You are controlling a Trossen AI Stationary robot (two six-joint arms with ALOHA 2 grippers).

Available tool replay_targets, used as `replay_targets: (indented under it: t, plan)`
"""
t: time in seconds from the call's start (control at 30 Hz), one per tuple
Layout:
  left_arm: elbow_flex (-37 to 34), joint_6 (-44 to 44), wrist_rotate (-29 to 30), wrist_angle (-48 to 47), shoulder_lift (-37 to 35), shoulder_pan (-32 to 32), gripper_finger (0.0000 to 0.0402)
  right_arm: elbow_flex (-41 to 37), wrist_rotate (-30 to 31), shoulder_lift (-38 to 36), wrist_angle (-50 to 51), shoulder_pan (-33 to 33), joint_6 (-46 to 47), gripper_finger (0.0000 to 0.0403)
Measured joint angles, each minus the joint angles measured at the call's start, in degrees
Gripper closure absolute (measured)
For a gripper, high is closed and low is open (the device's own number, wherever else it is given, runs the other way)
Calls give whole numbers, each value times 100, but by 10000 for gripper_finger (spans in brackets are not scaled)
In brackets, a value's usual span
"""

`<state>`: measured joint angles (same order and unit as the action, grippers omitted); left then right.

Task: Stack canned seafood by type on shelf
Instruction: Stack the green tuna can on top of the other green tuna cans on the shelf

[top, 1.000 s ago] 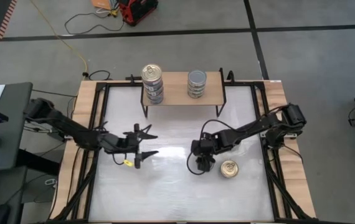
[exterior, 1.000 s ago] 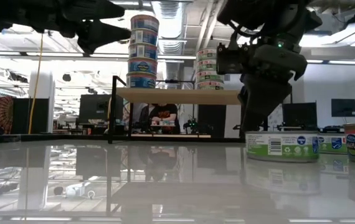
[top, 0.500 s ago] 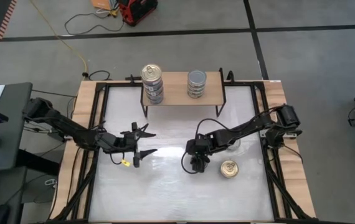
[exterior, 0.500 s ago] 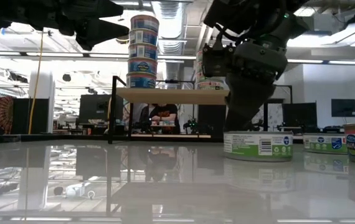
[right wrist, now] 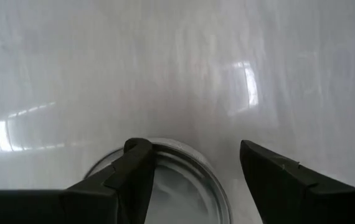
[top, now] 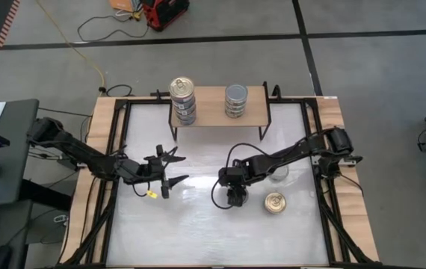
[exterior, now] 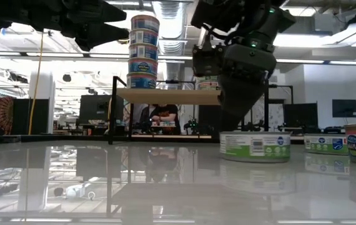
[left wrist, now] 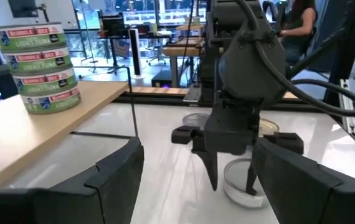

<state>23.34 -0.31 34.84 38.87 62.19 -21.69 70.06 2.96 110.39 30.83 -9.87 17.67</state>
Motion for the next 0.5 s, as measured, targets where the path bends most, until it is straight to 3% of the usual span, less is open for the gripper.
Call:
replay_targets:
  t: [0.23,0.37,0.5]
  plan:
    - [439,-136,2,-1113,0,-2,113,92,-6,11,-272,32,-21,143]
    - [530,-149,-6,-1283,-2,-38,113,107,-37,-57,-190,68,-20,143]
    - [536,-459,-234,-1442,40,14,113,44,565,-554,234,-58,-58,143]
